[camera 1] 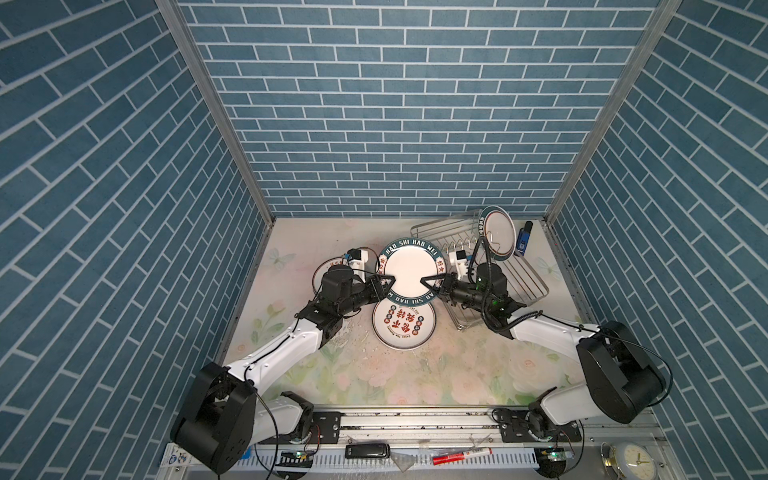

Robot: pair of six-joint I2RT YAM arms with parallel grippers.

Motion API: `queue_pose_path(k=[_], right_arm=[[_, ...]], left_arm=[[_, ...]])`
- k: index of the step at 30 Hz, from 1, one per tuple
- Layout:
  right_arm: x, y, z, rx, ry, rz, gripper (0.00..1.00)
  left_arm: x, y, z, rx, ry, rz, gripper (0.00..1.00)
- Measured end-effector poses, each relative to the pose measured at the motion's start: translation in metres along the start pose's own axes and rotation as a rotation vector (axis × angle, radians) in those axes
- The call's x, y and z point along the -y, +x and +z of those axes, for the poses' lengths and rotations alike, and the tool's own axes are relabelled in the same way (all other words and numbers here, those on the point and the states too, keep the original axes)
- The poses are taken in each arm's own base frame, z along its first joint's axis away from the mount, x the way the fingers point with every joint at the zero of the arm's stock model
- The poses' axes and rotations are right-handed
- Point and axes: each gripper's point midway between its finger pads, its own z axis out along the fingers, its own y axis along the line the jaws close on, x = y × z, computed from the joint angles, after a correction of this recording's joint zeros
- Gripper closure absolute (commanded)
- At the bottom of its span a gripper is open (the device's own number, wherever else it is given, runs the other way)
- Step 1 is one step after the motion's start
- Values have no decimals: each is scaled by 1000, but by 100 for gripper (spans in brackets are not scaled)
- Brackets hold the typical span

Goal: Unload the plates from the dish rack
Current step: 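Close the left gripper on the plate rim while the right gripper opens, then withdraw the right gripper while the left gripper carries the plate over the stack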

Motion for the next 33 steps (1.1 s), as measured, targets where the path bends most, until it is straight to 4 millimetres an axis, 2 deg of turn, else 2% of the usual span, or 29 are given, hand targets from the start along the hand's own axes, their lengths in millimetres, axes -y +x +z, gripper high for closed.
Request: queue_pose_path(k=[5, 8, 11, 13, 18, 21, 23, 25, 26, 27, 28, 33], right_arm=[[0, -1, 0, 10, 8, -17, 87], [1, -2, 0, 14, 14, -17, 83], [4, 0, 1, 10, 30, -31, 75], [6, 2, 1, 6, 39, -38, 66], [14, 8, 2, -11, 76, -50, 57], [14, 10, 2, -14, 80, -65, 51], [14, 10, 1, -13, 88, -72, 45], [11, 8, 0, -7, 91, -90, 30], [8, 6, -1, 1, 91, -100, 20], [5, 4, -2, 11, 90, -110, 4], [2, 2, -3, 19, 91, -117, 1], [-9, -13, -20, 77, 182, -200, 1]], left_arm=[[-4, 0, 2, -14, -17, -28, 81], [-1, -3, 2, -9, -9, -43, 82], [1, -4, 2, -13, -5, -39, 84], [3, -4, 2, -17, -3, -39, 87], [12, -7, 1, -20, 19, -28, 93], [11, -5, -1, -29, 11, -26, 96], [10, -3, -3, -37, 3, -26, 98], [10, -1, -7, -42, -8, -24, 99], [10, 0, -10, -44, -15, -20, 100], [10, 1, -13, -47, -23, -18, 100], [9, 2, -16, -49, -31, -17, 100], [5, 5, -35, -50, -92, 0, 100]])
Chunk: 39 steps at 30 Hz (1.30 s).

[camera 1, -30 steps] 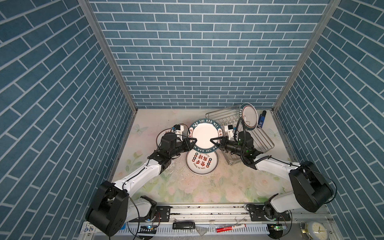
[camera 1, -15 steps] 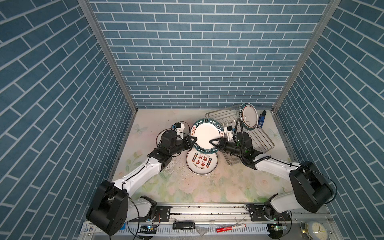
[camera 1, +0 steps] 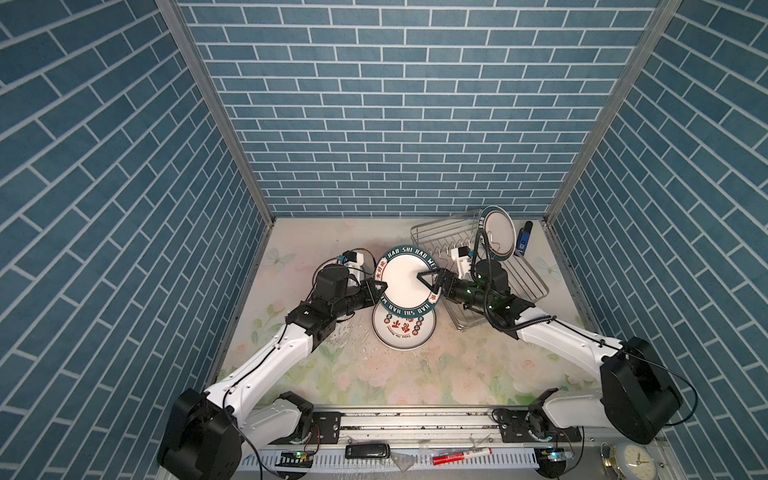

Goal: Unload the plates from the dish rack
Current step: 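Withdraw the right gripper while the left gripper carries the plate over the stack, then lower the green-rimmed plate flat onto the red-lettered stack with the left gripper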

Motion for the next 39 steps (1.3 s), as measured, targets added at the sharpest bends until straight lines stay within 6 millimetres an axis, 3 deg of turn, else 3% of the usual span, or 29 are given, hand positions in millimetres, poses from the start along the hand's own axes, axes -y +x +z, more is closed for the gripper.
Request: queue_pose_path(k=[6, 10, 16, 20, 30, 39], right_arm=[[-3, -32, -43, 97, 220, -160, 1], [13, -52, -82, 178, 445, -229, 1], [57, -67, -153, 301, 843, -269, 1], [68, -71, -182, 338, 980, -313, 1], [78, -66, -191, 268, 1062, -401, 1], [88, -63, -184, 204, 1073, -415, 1]], left_arm=[[-5, -15, -42, 69, -150, 63, 100], [-17, -21, -65, 103, -267, 73, 100], [-54, 2, -75, 34, -432, 39, 100], [-67, 14, -79, 12, -476, 19, 100], [-95, 44, -65, -65, -521, -63, 100], [-101, 54, -49, -86, -494, -116, 94]])
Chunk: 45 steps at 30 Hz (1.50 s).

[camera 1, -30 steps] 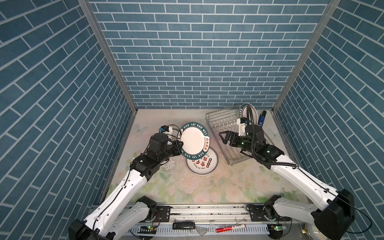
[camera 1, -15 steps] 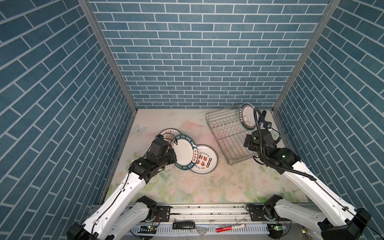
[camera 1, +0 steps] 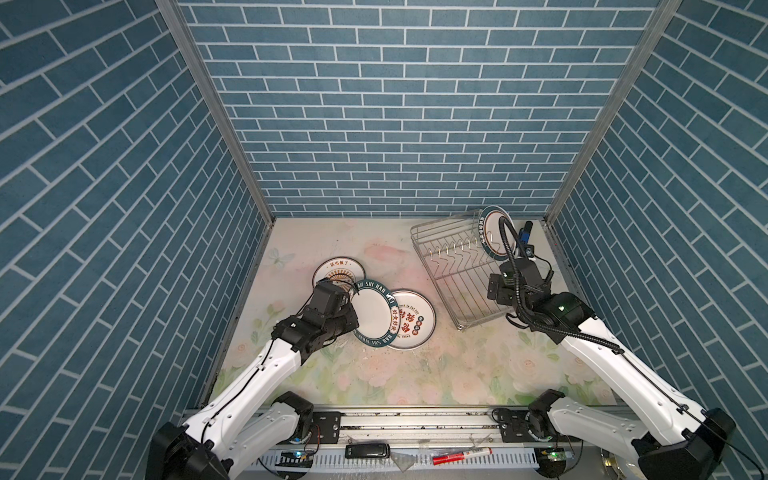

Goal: Unload the plates from the dish rack
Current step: 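Lower the green-rimmed plate flat onto the red-lettered stack with the left gripper, then open and raise the left gripper while the right gripper reaches toward the last rack plate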

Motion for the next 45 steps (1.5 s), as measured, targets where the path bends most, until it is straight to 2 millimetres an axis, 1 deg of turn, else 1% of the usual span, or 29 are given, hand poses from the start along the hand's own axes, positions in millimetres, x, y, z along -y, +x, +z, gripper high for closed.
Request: queue_pose_path(k=[4, 9, 18, 26, 30, 35, 37, 40, 42, 44, 45], right_arm=[[-4, 3, 4, -21, -15, -9, 1], [-6, 4, 5, -28, -28, -5, 1], [-8, 5, 6, -35, -46, -18, 1], [-10, 5, 7, -37, -59, -16, 1], [-11, 4, 8, -37, -64, -13, 1], [-11, 5, 9, -41, -65, -12, 1], [-11, 5, 10, -44, -64, -13, 1], [-11, 6, 11, -51, -64, -16, 1], [-12, 7, 13, -57, -67, -27, 1], [-12, 7, 14, -62, -74, -32, 1], [-12, 7, 15, -62, -76, -29, 1]], left_arm=[[-3, 6, 7, -26, -7, -15, 89], [0, 6, 11, -22, 17, -25, 85], [-5, 17, 31, -75, 6, -39, 84], [-3, 20, 41, -90, 19, -39, 84], [-4, 23, 48, -106, 15, -38, 78], [-3, 28, 54, -125, 10, -29, 77], [-4, 29, 56, -131, 6, -27, 74], [-4, 31, 57, -136, 4, -21, 65], [-3, 31, 56, -134, 5, -18, 55], [-3, 29, 53, -125, 8, -7, 48], [-2, 27, 51, -116, 10, -1, 43]])
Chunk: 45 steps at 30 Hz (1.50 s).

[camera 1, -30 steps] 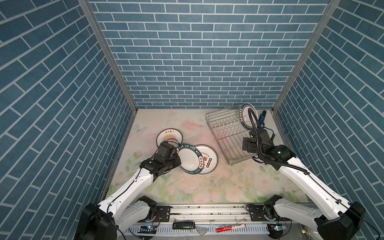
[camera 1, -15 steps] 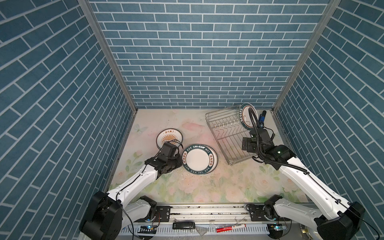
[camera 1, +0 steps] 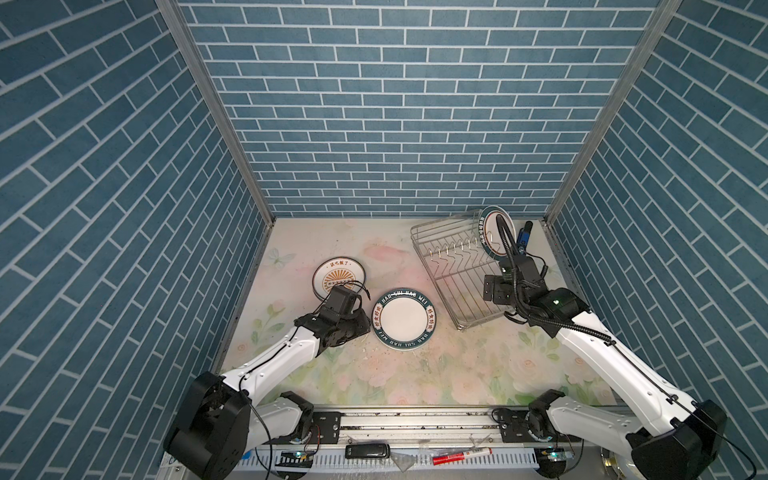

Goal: Unload the plates from the dish rack
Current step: 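Open and raise the left gripper while the right gripper reaches toward the last rack plate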

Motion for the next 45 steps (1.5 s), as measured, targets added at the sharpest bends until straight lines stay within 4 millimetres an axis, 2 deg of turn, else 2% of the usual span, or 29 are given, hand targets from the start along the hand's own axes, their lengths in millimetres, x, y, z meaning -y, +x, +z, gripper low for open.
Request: queue_pose_path(k=[4, 8, 12, 14, 16, 22, 26, 36, 45], right_arm=[[7, -7, 3, 21, 13, 5, 1], [27, -23, 13, 64, 60, 25, 1], [45, -35, 37, 62, 114, 17, 1], [48, -42, 52, 48, 119, -3, 1], [46, -50, 66, 38, 107, -27, 1], [46, -89, 95, 52, 84, -59, 1], [57, -107, 107, 59, 93, -44, 1], [72, -115, 133, 28, 77, -17, 5], [78, -121, 154, 9, 53, -1, 13]], left_arm=[[6, -10, -15, 48, 6, 41, 35], [16, -29, -39, 144, 21, 98, 23], [22, -45, -63, 235, 22, 149, 18], [28, -54, -73, 272, 21, 173, 11], [32, -62, -81, 302, 19, 196, 9], [31, -69, -86, 334, -7, 234, 8], [25, -72, -87, 353, -43, 230, 7], [17, -82, -104, 433, -85, 211, 3], [12, -86, -107, 460, -116, 205, 2]])
